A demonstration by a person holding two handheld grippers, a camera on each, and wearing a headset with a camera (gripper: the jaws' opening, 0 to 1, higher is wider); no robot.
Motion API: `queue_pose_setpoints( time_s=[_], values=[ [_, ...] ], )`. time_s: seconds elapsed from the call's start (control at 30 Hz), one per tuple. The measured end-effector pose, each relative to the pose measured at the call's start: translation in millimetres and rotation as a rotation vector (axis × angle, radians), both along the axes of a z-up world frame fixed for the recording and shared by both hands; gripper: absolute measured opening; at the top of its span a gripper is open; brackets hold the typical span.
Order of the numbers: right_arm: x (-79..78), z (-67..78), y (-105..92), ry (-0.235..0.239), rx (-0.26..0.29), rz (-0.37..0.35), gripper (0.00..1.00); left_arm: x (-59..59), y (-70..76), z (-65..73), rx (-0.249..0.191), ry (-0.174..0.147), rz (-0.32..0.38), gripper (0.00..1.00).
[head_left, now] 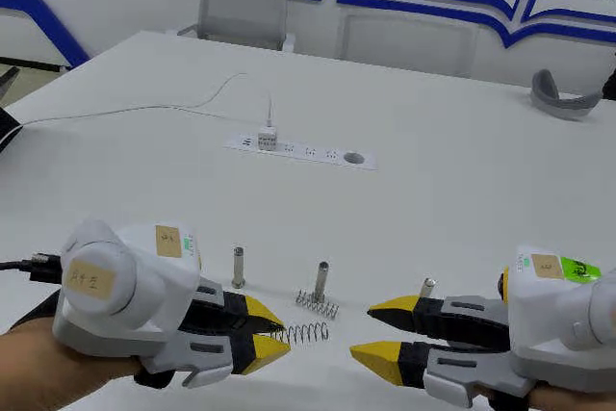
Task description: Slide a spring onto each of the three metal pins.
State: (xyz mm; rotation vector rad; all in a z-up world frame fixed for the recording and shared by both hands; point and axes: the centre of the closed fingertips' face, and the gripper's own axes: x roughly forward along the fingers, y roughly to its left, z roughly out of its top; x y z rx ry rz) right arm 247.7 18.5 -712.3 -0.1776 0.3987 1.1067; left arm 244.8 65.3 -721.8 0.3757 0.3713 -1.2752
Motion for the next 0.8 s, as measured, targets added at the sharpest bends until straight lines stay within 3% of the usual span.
queue_pose_setpoints(
  time_s=[0.1,0.27,0.47,0.8],
  values=[
    [-7.3,1.0,6.7,0.008,0.011,0.037,0.26,-7.5,-5.0,4.1,-0.014,-0.011,-0.038,0.1],
    [-11.8,2.5,11.2,0.004,0.022,0.06,0.24,-10.4,-8.6,4.7,-0.016,-0.019,-0.056,0.1],
    [-17.9,0.7,13.2,0.034,0.038,0.083,0.21,-19.8,-16.5,9.6,-0.042,-0.023,-0.101,0.1],
    [-27.2,0.0,16.9,0.089,0.056,0.111,0.15,-26.0,-20.7,12.8,-0.061,-0.03,-0.128,0.1]
  ],
)
